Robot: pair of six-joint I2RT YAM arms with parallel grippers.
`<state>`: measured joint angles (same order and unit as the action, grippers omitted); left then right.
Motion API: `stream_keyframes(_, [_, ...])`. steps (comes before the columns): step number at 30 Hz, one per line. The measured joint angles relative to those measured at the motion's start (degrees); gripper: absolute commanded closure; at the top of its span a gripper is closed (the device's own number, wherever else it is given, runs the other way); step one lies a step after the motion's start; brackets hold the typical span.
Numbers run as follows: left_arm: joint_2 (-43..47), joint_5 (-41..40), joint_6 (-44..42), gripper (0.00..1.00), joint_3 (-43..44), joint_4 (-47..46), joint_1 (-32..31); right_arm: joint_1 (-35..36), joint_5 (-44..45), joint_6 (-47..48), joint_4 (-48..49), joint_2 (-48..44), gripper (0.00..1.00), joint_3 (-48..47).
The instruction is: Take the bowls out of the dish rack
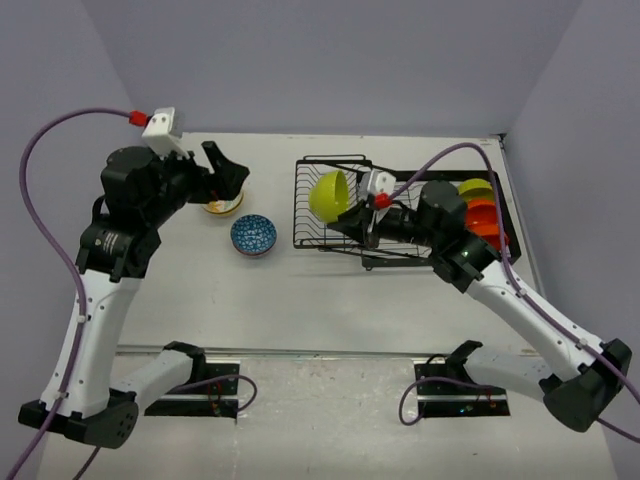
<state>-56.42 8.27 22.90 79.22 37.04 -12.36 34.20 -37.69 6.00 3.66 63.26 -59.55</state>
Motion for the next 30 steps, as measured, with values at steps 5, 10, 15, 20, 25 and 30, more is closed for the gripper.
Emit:
stream_keyframes(5, [-9.20, 2.99, -0.24, 0.00, 13.97, 4.42, -13.27, 14.19, 10.45, 10.82, -24.65, -0.39, 1.00, -4.52])
stream_keyframes(10, [-19.80, -2.56, -1.14, 0.00, 22.05, 9.07, -29.59, 25.57, 24.37, 14.36, -38.95, 2.29, 1.00, -8.94])
stream_keyframes(15, [-27.21, -9.18, -0.92, 0.07, 21.99, 14.95, -37.97, 29.75, 33.57, 14.93, -46.25, 2.69, 1.00, -12.31])
stream_keyframes(20, [-28.85, -14.78, 0.09, 0.20, 22.34, 18.23, -43.32, 30.86, 39.23, 15.41, -49.16, 1.62, 1.00, -12.90])
stream_keyframes(25, [-30.29, -20.33, 1.25, 0.61, 23.45, 20.68, -46.36, 31.54, 42.51, 15.50, -50.93, 1.42, 1.00, -12.90])
stream_keyframes(30, [-33.07, -23.50, 1.64, 0.60, 24.57, 23.19, -47.04, 31.61, 45.51, 15.47, -50.93, 1.42, 1.00, -12.90])
